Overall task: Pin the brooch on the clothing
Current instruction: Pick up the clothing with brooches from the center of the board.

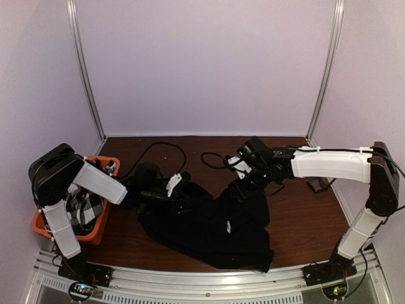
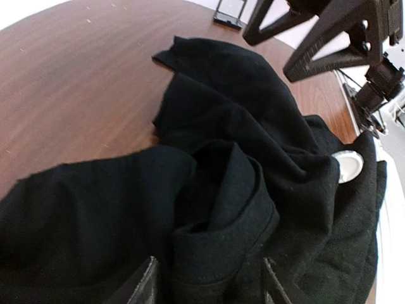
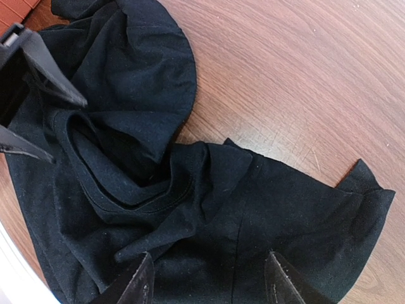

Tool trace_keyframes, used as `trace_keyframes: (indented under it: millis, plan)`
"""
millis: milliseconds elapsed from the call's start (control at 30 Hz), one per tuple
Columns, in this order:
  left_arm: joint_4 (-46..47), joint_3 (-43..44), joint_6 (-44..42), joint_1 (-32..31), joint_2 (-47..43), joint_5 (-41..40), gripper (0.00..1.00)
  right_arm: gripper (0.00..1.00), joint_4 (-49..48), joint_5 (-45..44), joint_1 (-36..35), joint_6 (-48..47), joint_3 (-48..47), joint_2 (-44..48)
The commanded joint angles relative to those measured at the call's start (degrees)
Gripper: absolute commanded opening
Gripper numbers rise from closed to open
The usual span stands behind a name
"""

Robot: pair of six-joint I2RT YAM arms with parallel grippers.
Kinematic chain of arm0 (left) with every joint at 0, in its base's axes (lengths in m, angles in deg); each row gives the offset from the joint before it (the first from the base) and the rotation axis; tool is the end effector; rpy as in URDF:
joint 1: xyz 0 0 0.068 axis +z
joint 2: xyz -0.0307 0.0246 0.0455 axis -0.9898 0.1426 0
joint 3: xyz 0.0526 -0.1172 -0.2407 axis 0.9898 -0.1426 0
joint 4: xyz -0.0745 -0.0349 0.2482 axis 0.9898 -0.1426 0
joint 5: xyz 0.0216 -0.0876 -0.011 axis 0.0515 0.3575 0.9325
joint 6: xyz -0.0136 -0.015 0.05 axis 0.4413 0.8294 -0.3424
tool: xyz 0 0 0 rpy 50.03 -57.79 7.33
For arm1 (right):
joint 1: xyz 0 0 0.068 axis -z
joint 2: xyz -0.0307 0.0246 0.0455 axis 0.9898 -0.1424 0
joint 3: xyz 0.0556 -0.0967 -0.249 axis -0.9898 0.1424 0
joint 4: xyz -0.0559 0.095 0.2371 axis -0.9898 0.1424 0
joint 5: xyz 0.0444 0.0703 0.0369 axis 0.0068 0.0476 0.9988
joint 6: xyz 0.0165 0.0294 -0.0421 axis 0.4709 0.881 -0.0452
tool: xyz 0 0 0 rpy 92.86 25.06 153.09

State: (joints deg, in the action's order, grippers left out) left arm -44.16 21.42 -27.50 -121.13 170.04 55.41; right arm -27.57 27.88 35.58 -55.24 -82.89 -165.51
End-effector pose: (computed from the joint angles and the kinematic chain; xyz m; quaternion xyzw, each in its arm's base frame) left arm 0.2479 -0.2307 0.1236 0.3870 0.7575 -0.4273 0.3065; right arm 0.2365 0.2540 0.2291 -0.3115 0.9067 0.1903 0.2115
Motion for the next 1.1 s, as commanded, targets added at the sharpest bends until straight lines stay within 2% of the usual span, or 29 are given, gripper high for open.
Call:
trace_keyframes:
  millis: [0, 233, 467, 567, 767, 1067]
  plan:
    - [-2.0, 2.8, -1.4, 0.3, 2.4, 5.4, 0.52, 0.61, -0.1, -0.2, 0.2, -0.3, 0.9, 0.5]
    - [3.1, 1.1, 1.5, 0.3, 2.0, 3.3, 0.39, 0.60, -0.5, 0.5, 0.2, -0.2, 1.3, -0.5]
    - [8.9, -2.2, 3.0, 0.3, -1.3, 2.0, 0.36, 0.60, -0.2, 0.4, 0.2, -0.4, 0.7, -1.0]
    - [8.5, -1.9, 2.6, 0.3, -0.6, 3.9, 0.27, 0.60, 0.2, 0.1, 0.2, -0.4, 0.2, -1.3]
    - [8.5, -1.2, 3.2, 0.2, 1.1, 7.2, 0.16, 0.60, 0.2, 0.2, 0.2, -0.3, 0.0, -1.8]
    - [8.5, -1.9, 3.8, -0.4, -2.4, 5.6, 0.14, 0.60, -0.3, 0.4, 0.2, -0.6, 0.4, -1.4]
